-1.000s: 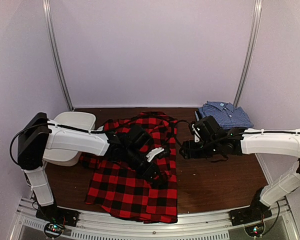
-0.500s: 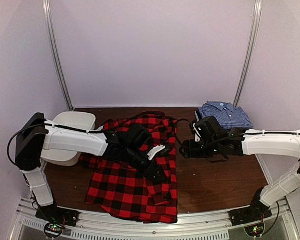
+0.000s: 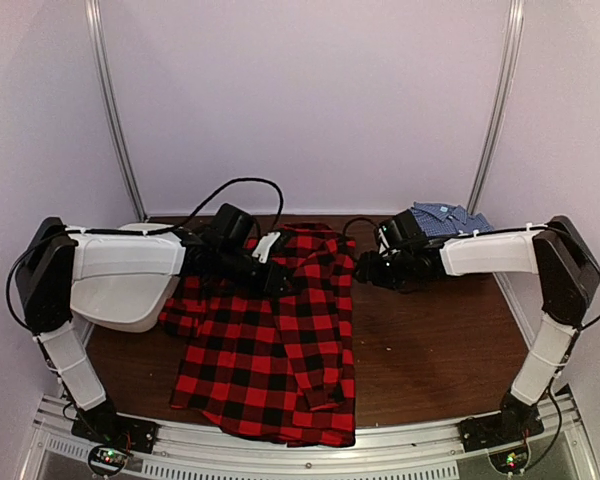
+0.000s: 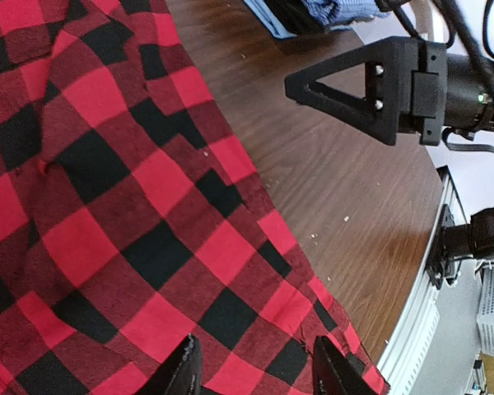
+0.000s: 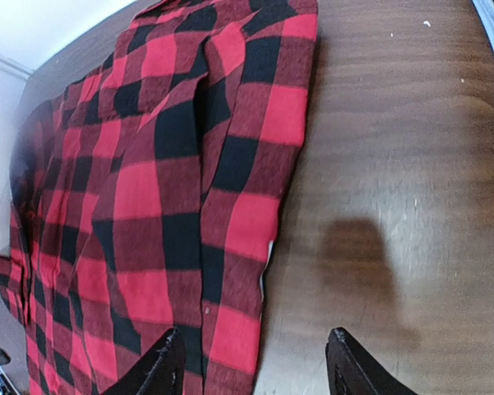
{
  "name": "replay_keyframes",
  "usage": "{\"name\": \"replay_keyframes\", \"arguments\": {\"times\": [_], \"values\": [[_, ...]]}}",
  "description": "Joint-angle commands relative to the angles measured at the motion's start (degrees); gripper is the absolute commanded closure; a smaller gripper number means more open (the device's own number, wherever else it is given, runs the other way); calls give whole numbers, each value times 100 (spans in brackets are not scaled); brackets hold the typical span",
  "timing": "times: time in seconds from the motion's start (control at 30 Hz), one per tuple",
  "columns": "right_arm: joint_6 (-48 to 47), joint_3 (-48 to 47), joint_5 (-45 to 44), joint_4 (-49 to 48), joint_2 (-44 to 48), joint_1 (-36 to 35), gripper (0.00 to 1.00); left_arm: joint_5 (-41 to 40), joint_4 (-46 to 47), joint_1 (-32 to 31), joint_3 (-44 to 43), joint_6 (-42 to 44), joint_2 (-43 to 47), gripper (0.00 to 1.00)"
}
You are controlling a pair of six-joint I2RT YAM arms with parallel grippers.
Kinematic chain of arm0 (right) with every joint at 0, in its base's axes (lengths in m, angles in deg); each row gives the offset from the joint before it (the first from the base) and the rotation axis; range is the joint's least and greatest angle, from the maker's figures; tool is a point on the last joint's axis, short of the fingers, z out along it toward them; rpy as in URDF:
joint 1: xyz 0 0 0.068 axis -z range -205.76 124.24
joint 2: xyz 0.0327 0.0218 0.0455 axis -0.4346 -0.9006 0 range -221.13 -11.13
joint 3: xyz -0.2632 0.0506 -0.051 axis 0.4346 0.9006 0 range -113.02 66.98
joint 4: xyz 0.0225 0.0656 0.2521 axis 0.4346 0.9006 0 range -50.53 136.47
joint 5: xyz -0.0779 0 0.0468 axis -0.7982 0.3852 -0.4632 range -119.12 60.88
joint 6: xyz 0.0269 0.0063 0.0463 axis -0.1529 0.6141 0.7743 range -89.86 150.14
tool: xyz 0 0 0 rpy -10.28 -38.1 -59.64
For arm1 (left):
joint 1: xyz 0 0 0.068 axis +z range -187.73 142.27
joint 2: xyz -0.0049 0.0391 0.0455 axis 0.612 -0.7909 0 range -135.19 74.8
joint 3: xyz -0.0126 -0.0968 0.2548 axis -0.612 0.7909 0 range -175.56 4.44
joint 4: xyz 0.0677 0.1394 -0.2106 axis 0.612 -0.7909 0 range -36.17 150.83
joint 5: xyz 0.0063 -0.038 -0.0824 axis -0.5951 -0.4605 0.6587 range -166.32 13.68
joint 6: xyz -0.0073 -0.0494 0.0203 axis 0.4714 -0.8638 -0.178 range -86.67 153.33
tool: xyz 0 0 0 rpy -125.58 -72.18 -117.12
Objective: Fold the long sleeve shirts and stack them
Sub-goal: Place the sleeve of the 1/3-folded shirt, then move the right arm to the center of the board with the 1/3-folded shirt.
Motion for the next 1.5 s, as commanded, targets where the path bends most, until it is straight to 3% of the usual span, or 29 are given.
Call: {"name": "replay_keyframes", "arguments": {"times": [0.0,0.37,0.6,0.8,0.93,1.47], "values": [[-164,-677,479,-455,-764,410,41,-119,34,204,-412,-41,-34,53],[-235,-2418,782,-460,-2677,967,44,174,-272,632,-1029,126,-438,53],[-268,-3234,821,-307,-3349,1064,49,235,-355,766,-1083,169,-466,53],[-280,-3594,887,-298,-3647,1114,73,194,-428,834,-1074,211,-415,53],[-473,-4096,792,32,-3841,1215,100,174,-498,835,-1081,242,-418,53],[-1440,-6361,617,1473,-4803,1898,100,32,-615,829,-862,145,-259,53]]}}
